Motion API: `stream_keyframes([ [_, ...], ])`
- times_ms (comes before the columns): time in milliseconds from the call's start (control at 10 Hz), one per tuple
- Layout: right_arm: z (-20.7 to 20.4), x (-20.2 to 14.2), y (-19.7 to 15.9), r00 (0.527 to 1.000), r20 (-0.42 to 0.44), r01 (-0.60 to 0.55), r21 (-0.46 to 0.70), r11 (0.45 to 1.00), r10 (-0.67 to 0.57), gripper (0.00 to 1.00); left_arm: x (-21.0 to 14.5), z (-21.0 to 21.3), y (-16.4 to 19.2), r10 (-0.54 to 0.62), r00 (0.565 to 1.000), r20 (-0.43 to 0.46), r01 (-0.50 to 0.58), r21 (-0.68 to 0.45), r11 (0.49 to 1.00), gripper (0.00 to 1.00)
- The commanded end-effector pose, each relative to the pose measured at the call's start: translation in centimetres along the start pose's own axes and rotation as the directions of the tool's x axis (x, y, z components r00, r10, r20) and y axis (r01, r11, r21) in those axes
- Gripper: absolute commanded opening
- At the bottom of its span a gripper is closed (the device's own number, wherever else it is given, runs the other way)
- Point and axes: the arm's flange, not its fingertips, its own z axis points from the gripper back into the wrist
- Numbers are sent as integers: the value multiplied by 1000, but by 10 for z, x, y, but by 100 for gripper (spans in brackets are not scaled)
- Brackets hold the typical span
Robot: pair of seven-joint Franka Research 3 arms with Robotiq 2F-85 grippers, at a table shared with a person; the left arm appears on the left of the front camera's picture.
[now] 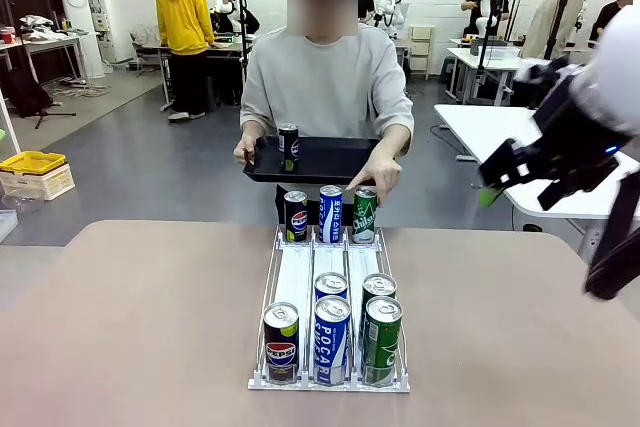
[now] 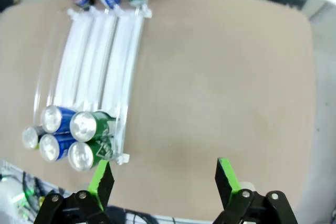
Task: Retrieve and hand over the desired beverage to the person.
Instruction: Pick up another can of the same type that the person held from the Automatic Can Dispenser.
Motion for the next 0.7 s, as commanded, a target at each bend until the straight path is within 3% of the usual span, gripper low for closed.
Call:
stream_keyframes([
  [0, -31, 1, 18, 998, -53, 23, -104, 994, -29, 100, -2, 1, 1, -3, 1000, -5, 3, 2, 1000, 100],
  [300, -37, 2, 24, 999, -41, 30, -59, 998, -33, 100, -2, 1, 1, -3, 1000, -5, 3, 2, 1000, 100],
  [600, -44, -6, 26, 998, -66, 14, -97, 995, -20, 100, -2, 1, 1, -3, 1000, -5, 3, 2, 1000, 100],
])
